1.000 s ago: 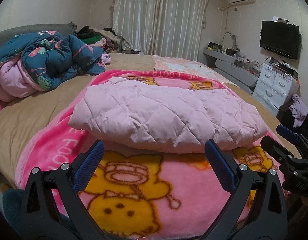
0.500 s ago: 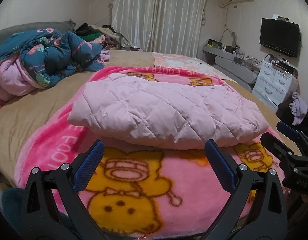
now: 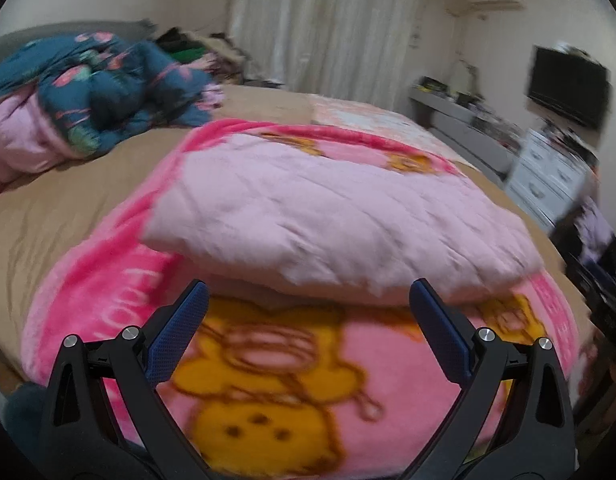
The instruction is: Fold large clothes
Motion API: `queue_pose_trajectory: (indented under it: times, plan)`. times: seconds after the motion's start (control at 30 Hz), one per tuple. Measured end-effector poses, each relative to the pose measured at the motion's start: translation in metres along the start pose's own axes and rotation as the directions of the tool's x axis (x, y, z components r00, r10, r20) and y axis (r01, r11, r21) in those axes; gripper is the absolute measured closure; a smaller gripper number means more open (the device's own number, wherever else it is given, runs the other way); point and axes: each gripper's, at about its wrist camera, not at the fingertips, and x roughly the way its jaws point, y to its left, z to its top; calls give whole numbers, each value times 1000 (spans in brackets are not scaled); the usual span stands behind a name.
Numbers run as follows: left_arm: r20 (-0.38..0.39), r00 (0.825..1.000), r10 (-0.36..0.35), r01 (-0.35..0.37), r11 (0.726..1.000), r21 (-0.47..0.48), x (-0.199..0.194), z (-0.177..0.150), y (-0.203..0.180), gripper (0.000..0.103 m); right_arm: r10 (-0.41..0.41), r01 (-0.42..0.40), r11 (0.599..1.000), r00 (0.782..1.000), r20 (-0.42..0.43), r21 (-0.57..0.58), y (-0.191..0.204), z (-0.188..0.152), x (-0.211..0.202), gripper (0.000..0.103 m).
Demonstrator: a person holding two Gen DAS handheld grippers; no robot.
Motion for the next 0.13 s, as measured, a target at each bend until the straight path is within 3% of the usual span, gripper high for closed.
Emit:
queue_pose_trajectory:
  times: [0.07,0.13]
  plan:
    - [-4,998,58,-58,998,-22,8,21,34,9,-107,112,989,993,-57,95,-71,-7,12,4]
    - [7,983,185,-184,981,-52,18,49,86,9,-228,240,961,969,-94,137,-141,-23,19,4]
